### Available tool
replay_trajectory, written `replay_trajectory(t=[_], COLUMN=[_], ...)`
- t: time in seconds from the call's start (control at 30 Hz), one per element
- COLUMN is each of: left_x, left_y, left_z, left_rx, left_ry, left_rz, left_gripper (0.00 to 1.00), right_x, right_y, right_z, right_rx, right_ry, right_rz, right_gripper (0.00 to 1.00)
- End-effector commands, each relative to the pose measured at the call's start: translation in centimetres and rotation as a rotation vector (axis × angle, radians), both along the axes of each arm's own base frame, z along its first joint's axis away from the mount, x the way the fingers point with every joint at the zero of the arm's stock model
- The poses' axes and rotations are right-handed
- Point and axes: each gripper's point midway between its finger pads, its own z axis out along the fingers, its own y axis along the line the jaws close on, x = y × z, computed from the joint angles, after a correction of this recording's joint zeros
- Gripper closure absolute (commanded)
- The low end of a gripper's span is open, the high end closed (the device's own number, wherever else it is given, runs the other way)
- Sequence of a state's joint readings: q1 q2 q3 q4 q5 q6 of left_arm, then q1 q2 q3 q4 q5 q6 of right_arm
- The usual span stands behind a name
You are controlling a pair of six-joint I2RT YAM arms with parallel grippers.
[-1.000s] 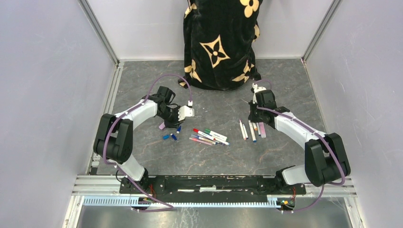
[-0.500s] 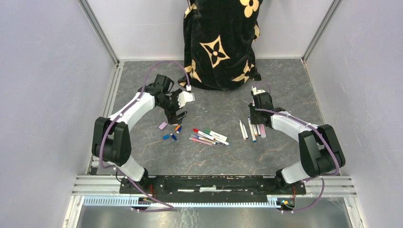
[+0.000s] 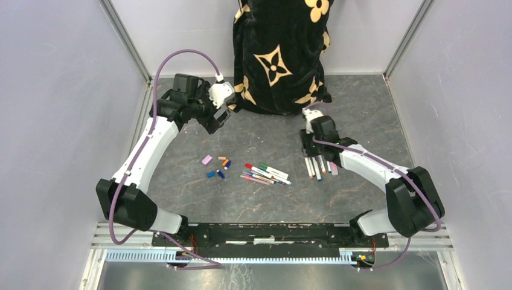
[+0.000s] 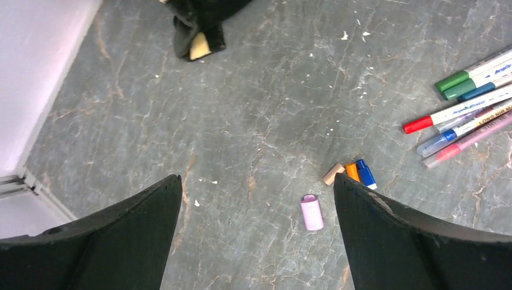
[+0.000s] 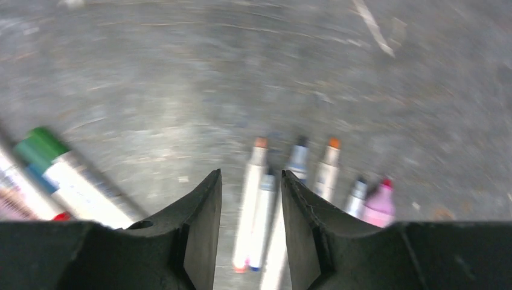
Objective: Open the pen caps
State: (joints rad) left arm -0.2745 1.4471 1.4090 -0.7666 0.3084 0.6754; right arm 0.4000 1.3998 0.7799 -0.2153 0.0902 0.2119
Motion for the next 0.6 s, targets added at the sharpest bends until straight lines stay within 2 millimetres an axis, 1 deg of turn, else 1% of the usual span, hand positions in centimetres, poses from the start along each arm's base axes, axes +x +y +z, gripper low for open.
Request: replay_trajectory(t=[0.0,0.07,0.13,0.27,0.4,0.57], left_x=[0.1,-0.3,-0.8,-1.7,-2.1,-2.9], left_y=[1.4,1.4,1.2,0.6,0.5,0.3], left_z=[0.7,-0.3,-0.6,-0.3,-0.4,-0.9], left_rx=[-0.001,0.014,0.007,-0.015,-0.008,-0.008], left_ry=[-0.022,0.017,0.037,0.039,0.051,0.077], left_rz=[0.117,0.102,0.082,0.039,0.008,-0.028], left_gripper=[0.0,0.0,0.0,0.0,0.0,0.0], right_x=[0.0,-1.4,-2.6,-4.1,-4.6,-4.5], right_y=[8.2,11.2,13.4,15.5,15.9,15.0], right_z=[3.2,2.1,1.1,-1.0,-2.5,-3.7], right_rx=[0.038,0.042,0.042,0.012,-0.015,-0.058], right_ry=[-0.103,-0.072,-0.056,-0.017,0.009,0.023], right_rz=[0.3,0.413,0.499,0.575,0.589,0.571], right_gripper=[0.54,0.54,0.55,0.56,0.6,0.65])
